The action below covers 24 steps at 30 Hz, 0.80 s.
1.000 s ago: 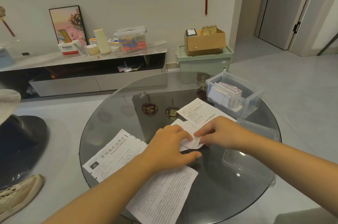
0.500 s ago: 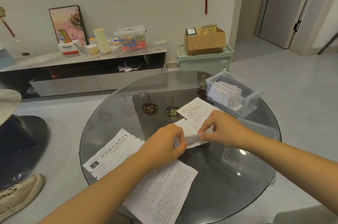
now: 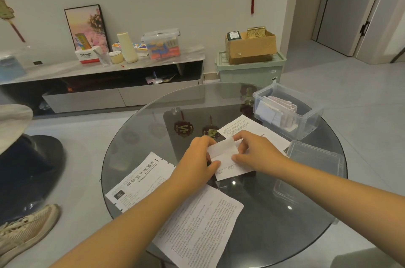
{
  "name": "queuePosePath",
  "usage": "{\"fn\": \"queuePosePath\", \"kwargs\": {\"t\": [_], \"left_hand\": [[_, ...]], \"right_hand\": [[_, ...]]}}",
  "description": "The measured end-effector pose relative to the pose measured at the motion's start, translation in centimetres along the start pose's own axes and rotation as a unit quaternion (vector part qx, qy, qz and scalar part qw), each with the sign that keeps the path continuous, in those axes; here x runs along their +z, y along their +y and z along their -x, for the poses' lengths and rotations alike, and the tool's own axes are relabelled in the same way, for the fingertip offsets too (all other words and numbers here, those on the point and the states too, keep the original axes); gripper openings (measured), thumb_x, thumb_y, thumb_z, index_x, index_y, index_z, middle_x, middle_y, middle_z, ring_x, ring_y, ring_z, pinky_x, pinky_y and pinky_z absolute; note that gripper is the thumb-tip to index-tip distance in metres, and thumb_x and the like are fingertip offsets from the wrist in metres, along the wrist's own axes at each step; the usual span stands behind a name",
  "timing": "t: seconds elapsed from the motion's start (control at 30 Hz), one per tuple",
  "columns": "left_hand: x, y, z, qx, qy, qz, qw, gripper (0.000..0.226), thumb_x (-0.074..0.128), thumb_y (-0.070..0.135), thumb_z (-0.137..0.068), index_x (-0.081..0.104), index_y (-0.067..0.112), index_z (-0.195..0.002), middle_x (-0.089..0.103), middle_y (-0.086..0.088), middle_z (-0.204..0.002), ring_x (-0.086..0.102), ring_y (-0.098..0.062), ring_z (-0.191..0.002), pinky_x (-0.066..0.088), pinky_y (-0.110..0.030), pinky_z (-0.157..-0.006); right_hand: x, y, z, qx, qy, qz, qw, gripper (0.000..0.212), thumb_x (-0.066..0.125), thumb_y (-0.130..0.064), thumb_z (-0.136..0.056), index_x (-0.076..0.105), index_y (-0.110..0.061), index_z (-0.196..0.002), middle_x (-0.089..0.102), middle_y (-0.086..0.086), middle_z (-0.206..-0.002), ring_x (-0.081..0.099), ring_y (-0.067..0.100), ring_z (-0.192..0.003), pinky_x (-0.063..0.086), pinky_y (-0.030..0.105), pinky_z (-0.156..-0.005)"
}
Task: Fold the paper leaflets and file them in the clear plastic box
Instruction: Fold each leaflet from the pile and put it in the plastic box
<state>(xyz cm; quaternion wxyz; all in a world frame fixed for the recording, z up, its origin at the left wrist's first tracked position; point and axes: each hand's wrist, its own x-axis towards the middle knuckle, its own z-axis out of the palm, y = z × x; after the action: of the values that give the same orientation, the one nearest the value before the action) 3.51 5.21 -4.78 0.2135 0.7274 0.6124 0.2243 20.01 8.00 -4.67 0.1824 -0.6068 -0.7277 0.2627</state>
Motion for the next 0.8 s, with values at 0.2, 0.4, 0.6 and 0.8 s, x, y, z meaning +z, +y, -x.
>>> {"fn": "queuePosePath", "kwargs": {"t": [0.2, 0.4, 0.6, 0.8], "left_hand": [[-0.2, -1.0, -0.3, 0.04, 0.019, -0.084, 0.996, 0.043, 0.066, 0.032, -0.086, 0.051, 0.027, -0.126, 0.037, 0.008, -0.133, 0.038, -0.013, -0.123, 0.035, -0.024, -0.1], [0.2, -1.1, -0.1, 0.085, -0.03, -0.169, 0.982, 0.041, 0.056, 0.051, -0.087, 0.056, 0.03, -0.122, 0.049, 0.012, -0.128, 0.039, -0.01, -0.12, 0.022, -0.031, -0.107], [-0.3, -0.6, -0.1, 0.124, -0.018, -0.194, 0.973, 0.027, 0.046, 0.04, -0.096, 0.063, 0.028, -0.113, 0.06, 0.012, -0.114, 0.047, -0.007, -0.103, 0.022, -0.029, -0.104], [-0.1, -0.3, -0.3, 0.077, 0.008, -0.117, 0.99, 0.023, 0.045, 0.034, -0.097, 0.063, 0.028, -0.109, 0.061, 0.012, -0.101, 0.043, -0.008, -0.094, 0.029, -0.03, -0.1]], "right_hand": [[0.4, 0.1, -0.1, -0.026, 0.012, 0.016, 0.999, 0.052, 0.067, -0.022, -0.084, 0.042, -0.033, -0.128, 0.058, -0.011, -0.08, 0.053, 0.01, -0.083, 0.044, 0.037, -0.096], [-0.1, 0.2, 0.0, -0.029, 0.012, -0.001, 1.0, 0.023, 0.058, -0.023, -0.09, 0.063, -0.036, -0.108, 0.053, -0.014, -0.08, 0.048, 0.005, -0.07, 0.039, 0.02, -0.074], [-0.6, 0.3, 0.2, -0.008, -0.056, 0.015, 0.998, 0.021, 0.055, -0.034, -0.091, 0.073, -0.026, -0.097, 0.067, -0.011, -0.094, 0.055, 0.01, -0.082, 0.045, 0.026, -0.08], [-0.4, 0.5, 0.3, -0.041, -0.017, 0.109, 0.993, 0.04, 0.051, -0.062, -0.082, 0.071, -0.027, -0.087, 0.065, -0.006, -0.093, 0.047, 0.014, -0.097, 0.031, 0.032, -0.085]]}}
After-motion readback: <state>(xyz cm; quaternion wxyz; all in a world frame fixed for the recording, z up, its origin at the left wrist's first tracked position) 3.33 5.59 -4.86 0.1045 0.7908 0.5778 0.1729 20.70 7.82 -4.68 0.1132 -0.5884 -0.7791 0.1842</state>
